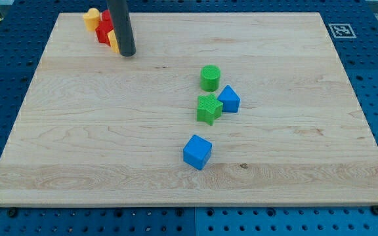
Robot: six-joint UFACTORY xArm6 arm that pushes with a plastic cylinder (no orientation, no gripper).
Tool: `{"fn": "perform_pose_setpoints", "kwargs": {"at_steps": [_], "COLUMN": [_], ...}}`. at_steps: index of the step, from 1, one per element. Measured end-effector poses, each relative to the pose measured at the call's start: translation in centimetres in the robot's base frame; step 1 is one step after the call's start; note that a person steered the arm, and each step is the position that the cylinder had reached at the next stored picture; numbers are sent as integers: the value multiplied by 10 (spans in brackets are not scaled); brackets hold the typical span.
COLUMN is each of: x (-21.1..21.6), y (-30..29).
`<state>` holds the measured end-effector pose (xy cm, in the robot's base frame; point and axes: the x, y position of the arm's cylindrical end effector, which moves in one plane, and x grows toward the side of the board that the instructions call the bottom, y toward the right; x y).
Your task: Push the blue cube closer to the green star and the blue triangle
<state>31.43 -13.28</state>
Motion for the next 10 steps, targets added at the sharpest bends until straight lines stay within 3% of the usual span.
{"fn": "perform_pose_setpoints", "kwargs": {"at_steps": [2, 3, 6, 8, 10], "x": [-17, 12, 164, 206, 224], "y": [-4, 0, 37, 115, 115]}}
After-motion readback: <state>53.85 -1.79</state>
